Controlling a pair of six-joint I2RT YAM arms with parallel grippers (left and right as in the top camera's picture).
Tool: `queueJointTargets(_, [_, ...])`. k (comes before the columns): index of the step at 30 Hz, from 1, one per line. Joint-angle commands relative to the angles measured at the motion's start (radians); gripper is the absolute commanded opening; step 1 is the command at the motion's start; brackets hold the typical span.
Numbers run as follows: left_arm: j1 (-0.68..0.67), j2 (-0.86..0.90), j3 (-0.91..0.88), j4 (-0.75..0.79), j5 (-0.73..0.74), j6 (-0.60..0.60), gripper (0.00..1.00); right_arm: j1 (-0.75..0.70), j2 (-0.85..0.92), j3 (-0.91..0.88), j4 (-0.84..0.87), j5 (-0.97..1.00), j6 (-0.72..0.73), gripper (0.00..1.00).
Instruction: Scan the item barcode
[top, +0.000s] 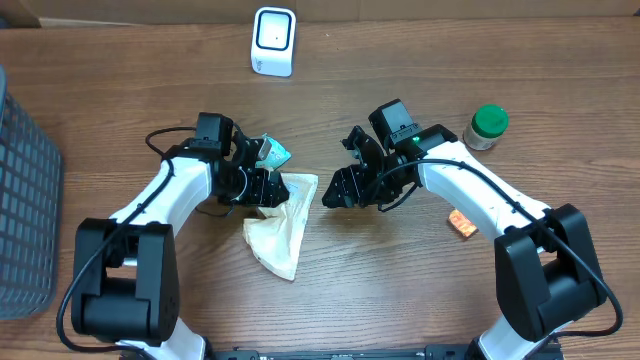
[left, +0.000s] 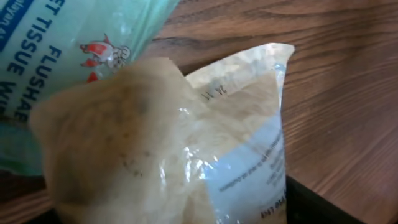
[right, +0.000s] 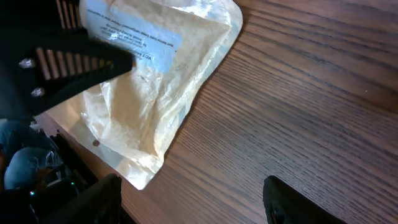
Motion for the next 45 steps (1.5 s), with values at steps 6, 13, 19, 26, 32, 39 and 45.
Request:
queueJointTargets(6, [-0.003,0.07,-0.009,0.033,-0.014,-0.012,0.28,0.002,-0.015,0.016,0.002,0.002,-0.008,0.7])
queueJointTargets(13, [0.001,0.068,0.052,0.008,-0.008,-0.092,0.08,0.003,-0.015,0.014,0.01,0.001,0.136,0.7])
queueJointTargets(19, [0.029,0.068,0.208,-0.068,0.026,-0.356,0.04,0.031,-0.015,-0.01,0.107,-0.012,0.474,0.7])
queueJointTargets(26, [0.028,0.068,0.273,-0.067,0.065,-0.458,0.04,0.123,-0.014,-0.068,0.395,-0.085,0.622,0.65])
queueJointTargets(32, [0.028,0.068,0.272,-0.07,0.038,-0.471,0.05,0.161,-0.014,-0.068,0.45,-0.117,0.659,0.63])
queueJointTargets(39, [0.018,0.068,0.272,-0.072,0.034,-0.499,0.05,0.173,-0.014,-0.067,0.546,-0.087,0.712,0.67])
queueJointTargets(45, [0.011,0.068,0.272,-0.071,-0.006,-0.502,0.05,0.185,-0.012,-0.069,0.562,-0.024,0.707,0.68])
